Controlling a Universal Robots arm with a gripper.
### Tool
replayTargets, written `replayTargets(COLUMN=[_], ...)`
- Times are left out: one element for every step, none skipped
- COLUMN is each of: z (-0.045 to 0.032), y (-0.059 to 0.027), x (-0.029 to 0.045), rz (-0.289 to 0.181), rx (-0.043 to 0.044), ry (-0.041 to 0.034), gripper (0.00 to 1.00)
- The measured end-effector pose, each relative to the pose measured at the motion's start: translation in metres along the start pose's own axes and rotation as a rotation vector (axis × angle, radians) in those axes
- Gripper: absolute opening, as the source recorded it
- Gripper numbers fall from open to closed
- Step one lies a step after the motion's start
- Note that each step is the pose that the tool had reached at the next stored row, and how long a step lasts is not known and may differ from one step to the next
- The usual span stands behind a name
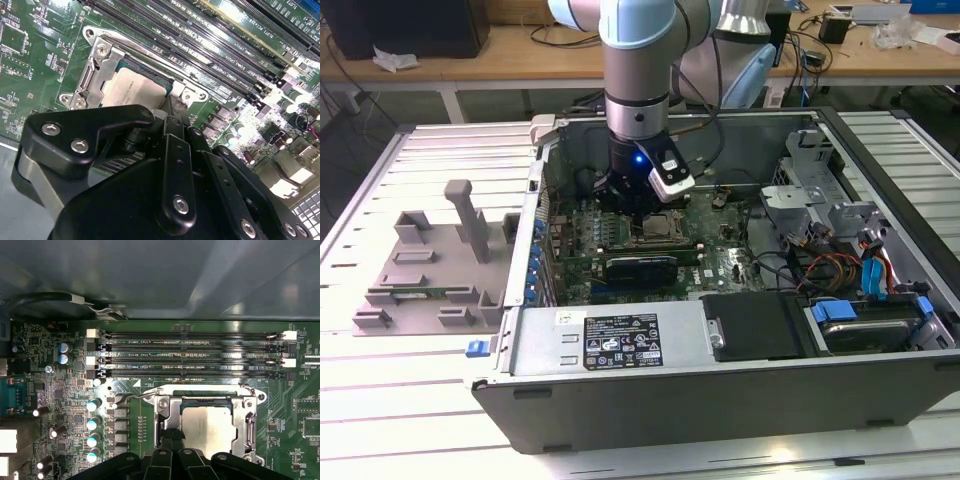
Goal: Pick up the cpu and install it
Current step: 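Close the cpu cover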
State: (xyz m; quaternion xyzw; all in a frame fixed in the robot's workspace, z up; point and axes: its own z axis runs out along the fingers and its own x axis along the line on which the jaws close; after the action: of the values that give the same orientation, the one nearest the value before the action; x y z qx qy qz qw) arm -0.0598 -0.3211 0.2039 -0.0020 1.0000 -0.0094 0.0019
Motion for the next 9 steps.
replayTargets(z=[-0.0007,-0.0029,-0.0045,-0.006,-0.008,-0.0098,-0.0135,-0.0159,-0.0179], y=[0.0001,0.0,-0.0001,-0.0001,-0.0001,-0.0002,-0.0003,-0.0003,-0.0004], x=[0.0,0.0,0.0,0.0,0.0,0.0,0.0,-0.0001,0.0], rz=[0.0,0.0,0.0,0.0,0.0,0.0,0.0,0.0,0.0], rx=[-0.0005,0.0,0.0,0.0001,0.0,0.0,0.0,0.0001,0.0001], ry=[-0.0003,0.0,0.0,0.0,0.0,0.0,0.0,0.0,0.0], gripper=[0.11,0.11,0.11,0.11,0.11,0.11,0.11,0.11,0.11])
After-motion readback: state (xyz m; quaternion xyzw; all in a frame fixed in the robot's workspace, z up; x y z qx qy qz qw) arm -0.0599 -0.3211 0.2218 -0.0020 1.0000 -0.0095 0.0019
